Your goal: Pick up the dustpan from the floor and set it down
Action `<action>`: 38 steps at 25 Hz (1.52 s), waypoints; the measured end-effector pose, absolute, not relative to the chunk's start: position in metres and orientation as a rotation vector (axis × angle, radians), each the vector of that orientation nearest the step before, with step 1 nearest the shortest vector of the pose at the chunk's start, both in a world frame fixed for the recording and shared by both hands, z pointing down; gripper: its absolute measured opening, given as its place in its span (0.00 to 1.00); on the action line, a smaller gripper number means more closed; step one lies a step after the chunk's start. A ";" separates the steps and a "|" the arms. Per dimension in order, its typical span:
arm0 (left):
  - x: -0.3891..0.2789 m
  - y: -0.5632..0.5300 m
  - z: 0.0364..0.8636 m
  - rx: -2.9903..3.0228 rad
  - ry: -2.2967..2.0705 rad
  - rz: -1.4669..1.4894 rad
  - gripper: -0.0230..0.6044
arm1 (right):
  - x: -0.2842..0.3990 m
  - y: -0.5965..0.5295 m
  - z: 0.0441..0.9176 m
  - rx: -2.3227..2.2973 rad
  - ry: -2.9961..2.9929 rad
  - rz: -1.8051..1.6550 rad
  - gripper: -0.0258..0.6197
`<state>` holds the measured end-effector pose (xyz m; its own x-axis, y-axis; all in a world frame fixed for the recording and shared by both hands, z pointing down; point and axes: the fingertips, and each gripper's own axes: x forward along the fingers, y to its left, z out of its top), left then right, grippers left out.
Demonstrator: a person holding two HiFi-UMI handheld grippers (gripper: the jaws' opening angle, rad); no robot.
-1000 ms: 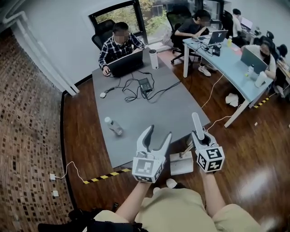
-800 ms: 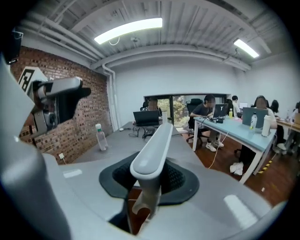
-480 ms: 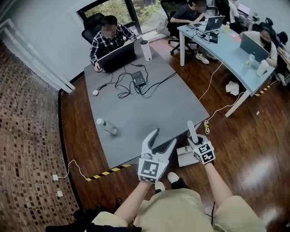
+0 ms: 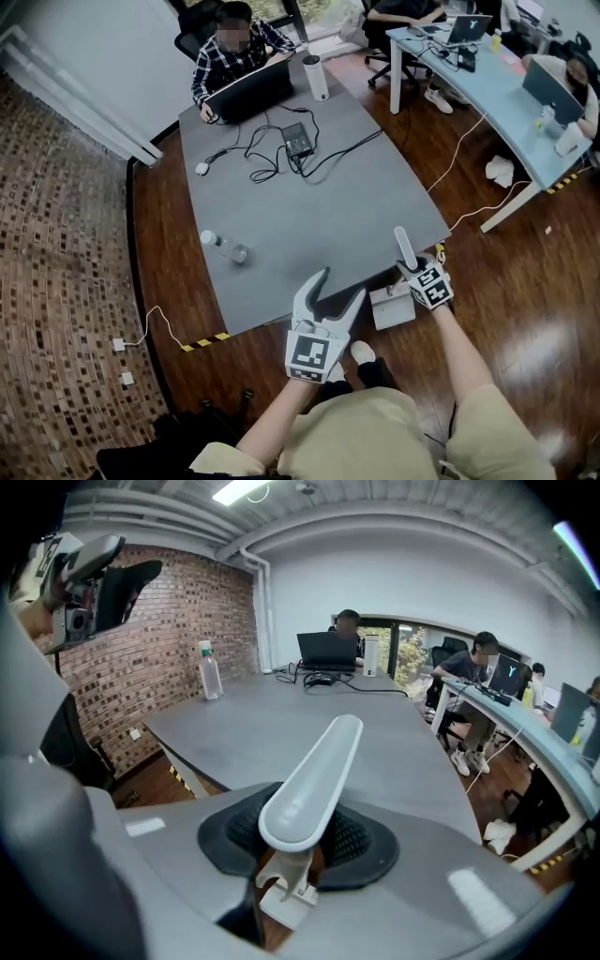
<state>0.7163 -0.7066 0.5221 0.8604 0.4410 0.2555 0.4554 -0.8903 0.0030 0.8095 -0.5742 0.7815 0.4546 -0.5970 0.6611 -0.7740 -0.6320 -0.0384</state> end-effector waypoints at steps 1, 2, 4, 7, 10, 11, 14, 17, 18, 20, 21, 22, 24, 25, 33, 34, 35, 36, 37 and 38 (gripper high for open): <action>0.716 -0.709 0.522 -2.979 -0.707 -0.388 0.49 | 0.813 -0.576 0.784 2.430 -1.181 0.947 0.21; 0.716 -0.711 0.523 -2.983 -0.695 -0.390 0.49 | 0.817 -0.577 0.786 2.432 -1.181 0.946 0.21; 0.715 -0.713 0.525 -2.989 -0.680 -0.392 0.49 | 0.822 -0.576 0.787 2.459 -1.181 0.952 0.29; 0.716 -0.712 0.524 -2.992 -0.681 -0.384 0.49 | 0.826 -0.575 0.788 2.496 -1.190 0.992 0.33; 0.714 -0.714 0.520 -3.005 -0.666 -0.371 0.49 | 0.823 -0.571 0.790 2.527 -1.178 1.032 0.52; 0.714 -0.715 0.518 -3.004 -0.653 -0.364 0.49 | 0.823 -0.566 0.788 2.559 -1.139 1.027 0.61; 0.714 -0.726 0.509 -3.008 -0.568 -0.322 0.50 | 0.825 -0.554 0.751 2.736 -0.974 0.904 0.73; 0.710 -0.746 0.495 -3.059 -0.466 -0.262 0.50 | 0.819 -0.565 0.670 2.948 -0.912 0.609 0.73; 0.706 -0.755 0.489 -3.076 -0.438 -0.252 0.50 | 0.812 -0.573 0.641 2.995 -0.920 0.509 0.73; 0.697 -0.774 0.473 -3.105 -0.369 -0.245 0.51 | 0.794 -0.594 0.587 3.053 -0.951 0.346 0.73; 0.692 -0.785 0.464 -3.114 -0.324 -0.237 0.51 | 0.788 -0.607 0.561 3.069 -0.978 0.278 0.73; 0.688 -0.797 0.455 -3.120 -0.278 -0.220 0.51 | 0.784 -0.623 0.536 3.072 -1.016 0.210 0.73; 0.681 -0.820 0.439 -3.132 -0.194 -0.167 0.51 | 0.778 -0.657 0.489 3.038 -1.104 0.079 0.73; 0.676 -0.832 0.433 -3.135 -0.148 -0.154 0.50 | 0.773 -0.673 0.467 3.014 -1.139 0.023 0.73; 0.632 -0.908 0.390 -3.117 0.164 -0.096 0.39 | 0.721 -0.751 0.374 2.913 -1.294 -0.189 0.73; 0.627 -0.913 0.386 -3.116 0.180 -0.079 0.39 | 0.715 -0.758 0.371 2.901 -1.312 -0.193 0.73; 0.622 -0.917 0.383 -3.116 0.192 -0.062 0.39 | 0.710 -0.764 0.368 2.892 -1.329 -0.193 0.73; 0.619 -0.921 0.380 -3.119 0.200 -0.045 0.40 | 0.706 -0.769 0.366 2.884 -1.343 -0.191 0.73; 0.617 -0.924 0.378 -3.123 0.202 -0.029 0.42 | 0.703 -0.774 0.365 2.878 -1.352 -0.189 0.72; 0.615 -0.926 0.376 -3.128 0.202 -0.017 0.44 | 0.700 -0.778 0.363 2.873 -1.357 -0.187 0.72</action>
<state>0.6153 -0.9262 0.3760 0.9916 -0.1287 0.0105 -0.1286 -0.9917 -0.0081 0.7000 -0.7777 0.3633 0.6295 -0.7671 -0.1237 -0.7720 -0.6355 0.0130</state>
